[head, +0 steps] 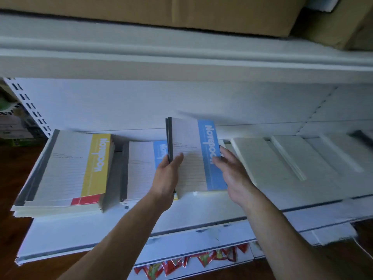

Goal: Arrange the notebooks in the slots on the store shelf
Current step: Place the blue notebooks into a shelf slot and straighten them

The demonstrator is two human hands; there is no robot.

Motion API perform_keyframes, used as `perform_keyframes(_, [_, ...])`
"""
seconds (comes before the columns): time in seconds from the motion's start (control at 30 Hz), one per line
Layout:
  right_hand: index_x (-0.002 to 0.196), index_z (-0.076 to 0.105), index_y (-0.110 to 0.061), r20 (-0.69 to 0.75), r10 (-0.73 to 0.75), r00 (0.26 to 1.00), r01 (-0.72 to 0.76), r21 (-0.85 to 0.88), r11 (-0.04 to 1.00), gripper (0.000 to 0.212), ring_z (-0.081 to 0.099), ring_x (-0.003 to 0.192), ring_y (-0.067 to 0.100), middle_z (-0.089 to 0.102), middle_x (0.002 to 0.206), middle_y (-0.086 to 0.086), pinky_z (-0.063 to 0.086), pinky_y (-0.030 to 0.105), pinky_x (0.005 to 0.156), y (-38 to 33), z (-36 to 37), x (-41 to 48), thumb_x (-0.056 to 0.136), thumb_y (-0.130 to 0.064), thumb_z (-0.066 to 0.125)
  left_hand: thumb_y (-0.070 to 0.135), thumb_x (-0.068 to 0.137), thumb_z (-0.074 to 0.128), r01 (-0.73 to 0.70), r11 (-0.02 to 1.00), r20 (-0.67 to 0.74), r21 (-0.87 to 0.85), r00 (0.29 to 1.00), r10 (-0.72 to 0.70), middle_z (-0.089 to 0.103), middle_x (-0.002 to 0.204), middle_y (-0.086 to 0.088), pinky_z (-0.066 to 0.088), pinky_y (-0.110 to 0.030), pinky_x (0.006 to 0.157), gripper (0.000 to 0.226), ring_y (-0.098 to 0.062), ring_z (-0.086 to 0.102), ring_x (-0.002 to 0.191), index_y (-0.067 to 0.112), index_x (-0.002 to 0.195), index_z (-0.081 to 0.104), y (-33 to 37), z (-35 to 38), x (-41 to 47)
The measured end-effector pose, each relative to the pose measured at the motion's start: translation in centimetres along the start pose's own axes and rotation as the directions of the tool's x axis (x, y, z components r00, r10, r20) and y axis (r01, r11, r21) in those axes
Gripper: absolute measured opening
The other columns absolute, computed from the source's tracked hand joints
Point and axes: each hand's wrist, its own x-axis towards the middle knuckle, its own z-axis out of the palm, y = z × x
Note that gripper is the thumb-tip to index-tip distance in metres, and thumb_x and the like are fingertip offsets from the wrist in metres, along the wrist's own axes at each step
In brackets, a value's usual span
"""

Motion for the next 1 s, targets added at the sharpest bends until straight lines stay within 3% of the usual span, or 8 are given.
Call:
perform_keyframes(0.13, [0.100, 0.065, -0.033, -0.114, -0.021, 0.993, 0.023, 0.014, 1.000, 0.018, 0.063, 0.083, 0.005, 0.069, 0.088, -0.010, 0.045, 0.024, 0.079, 0.0, -5.6, -1.4, 0.095, -0.018, 0.058, 0.023, 0.102, 0.047, -0.007, 1.000, 0.084, 0.017, 0.996, 0.006, 0.072, 0.105, -0.001, 0.054, -0.043, 0.089, 0.019, -0.023, 0.067, 0.100, 0.024, 0.109, 0.064, -1.6, 5.0, -0.8])
perform_keyframes(0.3, [0.095, 0.067, -0.026, -0.264, -0.008, 0.964, 0.026, 0.063, 0.998, 0.007, 0.065, 0.079, 0.012, 0.070, 0.089, -0.006, 0.049, 0.027, 0.070, 1.1, -13.7, -3.8, 0.094, -0.026, 0.060, 0.022, 0.102, 0.046, -0.011, 1.000, 0.146, 0.029, 0.989, 0.007, 0.073, 0.107, 0.001, 0.055, -0.042, 0.086, 0.021, -0.021, 0.068, 0.100, 0.025, 0.112, 0.064, -4.7, 12.9, -2.7])
perform_keyframes(0.47, [0.114, 0.061, -0.022, -0.310, 0.004, 0.951, 0.027, 0.094, 0.995, 0.019, 0.064, 0.080, 0.016, 0.069, 0.095, -0.001, 0.049, 0.029, 0.065, 3.0, -25.3, -6.8, 0.097, -0.019, 0.055, 0.022, 0.102, 0.046, -0.018, 0.998, 0.196, 0.056, 0.981, 0.007, 0.071, 0.108, -0.003, 0.056, -0.042, 0.085, 0.018, -0.021, 0.068, 0.097, 0.025, 0.107, 0.063, -9.8, 24.0, -5.1])
perform_keyframes(0.6, [0.118, 0.059, -0.017, -0.418, 0.016, 0.909, 0.036, 0.117, 0.992, 0.022, 0.066, 0.083, 0.018, 0.070, 0.098, -0.001, 0.053, 0.032, 0.069, 4.7, -36.0, -9.0, 0.097, -0.014, 0.054, 0.019, 0.102, 0.045, -0.022, 0.998, 0.243, 0.065, 0.970, 0.006, 0.068, 0.111, -0.007, 0.058, -0.030, 0.059, 0.017, -0.022, 0.066, 0.093, 0.021, 0.112, 0.059, -14.5, 34.1, -7.3])
perform_keyframes(0.73, [0.113, 0.063, -0.020, -0.451, 0.041, 0.892, 0.030, 0.149, 0.988, 0.021, 0.069, 0.079, 0.008, 0.072, 0.096, -0.006, 0.053, 0.023, 0.064, 5.8, -44.6, -10.8, 0.098, -0.011, 0.052, 0.023, 0.101, 0.046, 0.026, 0.994, 0.312, 0.106, 0.948, -0.058, 0.068, 0.114, -0.009, 0.050, -0.062, 0.088, 0.016, -0.037, 0.061, 0.109, 0.026, 0.109, 0.060, -17.7, 42.1, -9.0])
perform_keyframes(0.8, [0.111, 0.063, -0.023, -0.473, 0.046, 0.880, 0.030, 0.153, 0.988, 0.021, 0.068, 0.072, 0.001, 0.071, 0.095, -0.008, 0.050, 0.017, 0.057, 6.2, -47.9, -11.1, 0.098, -0.012, 0.052, 0.024, 0.102, 0.045, 0.023, 0.991, 0.324, 0.129, 0.944, -0.064, 0.067, 0.114, -0.009, 0.049, -0.052, 0.081, 0.015, -0.038, 0.060, 0.108, 0.027, 0.107, 0.059, -18.9, 45.3, -9.3])
perform_keyframes(0.9, [0.113, 0.063, -0.025, -0.512, 0.054, 0.857, 0.029, 0.153, 0.988, 0.021, 0.066, 0.083, 0.009, 0.071, 0.102, -0.003, 0.047, 0.020, 0.062, 6.9, -52.0, -10.4, 0.098, -0.015, 0.052, 0.027, 0.102, 0.044, -0.003, 0.984, 0.349, 0.176, 0.935, -0.060, 0.067, 0.109, -0.003, 0.043, -0.035, 0.069, 0.014, -0.027, 0.060, 0.097, 0.032, 0.104, 0.057, -20.4, 49.5, -9.0])
perform_keyframes(1.0, [0.117, 0.062, -0.024, -0.539, 0.083, 0.838, 0.014, 0.174, 0.985, 0.022, 0.066, 0.089, 0.014, 0.070, 0.105, -0.001, 0.049, 0.024, 0.066, 7.7, -55.5, -9.1, 0.098, -0.017, 0.053, 0.029, 0.102, 0.043, 0.028, 0.974, 0.354, 0.226, 0.929, -0.109, 0.068, 0.108, 0.002, 0.053, -0.044, 0.080, 0.015, -0.021, 0.062, 0.100, 0.035, 0.103, 0.057, -21.7, 53.3, -7.9])
